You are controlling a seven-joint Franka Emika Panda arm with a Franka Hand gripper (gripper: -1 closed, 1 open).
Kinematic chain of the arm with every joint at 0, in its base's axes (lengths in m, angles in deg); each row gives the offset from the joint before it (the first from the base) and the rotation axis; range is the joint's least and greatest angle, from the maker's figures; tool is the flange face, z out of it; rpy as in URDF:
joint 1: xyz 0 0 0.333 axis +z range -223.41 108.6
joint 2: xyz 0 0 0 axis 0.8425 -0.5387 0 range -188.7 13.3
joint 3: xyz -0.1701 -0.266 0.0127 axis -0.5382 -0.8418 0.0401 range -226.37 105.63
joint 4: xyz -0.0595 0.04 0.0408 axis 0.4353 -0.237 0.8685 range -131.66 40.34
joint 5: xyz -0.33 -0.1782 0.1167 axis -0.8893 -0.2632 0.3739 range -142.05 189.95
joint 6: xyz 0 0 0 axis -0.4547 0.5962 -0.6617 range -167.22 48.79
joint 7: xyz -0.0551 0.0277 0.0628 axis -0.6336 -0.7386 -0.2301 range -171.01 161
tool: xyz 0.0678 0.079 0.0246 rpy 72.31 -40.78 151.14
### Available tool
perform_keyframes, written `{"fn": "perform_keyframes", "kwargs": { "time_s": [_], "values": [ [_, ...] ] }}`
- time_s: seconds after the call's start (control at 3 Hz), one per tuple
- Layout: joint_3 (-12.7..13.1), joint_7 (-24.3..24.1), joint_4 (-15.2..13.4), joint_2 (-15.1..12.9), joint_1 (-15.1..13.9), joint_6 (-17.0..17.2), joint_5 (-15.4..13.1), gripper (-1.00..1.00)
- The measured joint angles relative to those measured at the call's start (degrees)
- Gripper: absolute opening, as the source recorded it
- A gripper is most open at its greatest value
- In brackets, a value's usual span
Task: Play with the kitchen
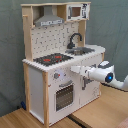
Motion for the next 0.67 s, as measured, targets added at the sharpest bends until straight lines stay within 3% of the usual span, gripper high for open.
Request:
{"fn": "perform_keyframes", "kwargs": {
  "time_s": [0.67],
  "values": [
    [0.0, -12.2, 0.0, 0.0, 0.1, 0.0, 0.0, -1.0]
  ]
}}
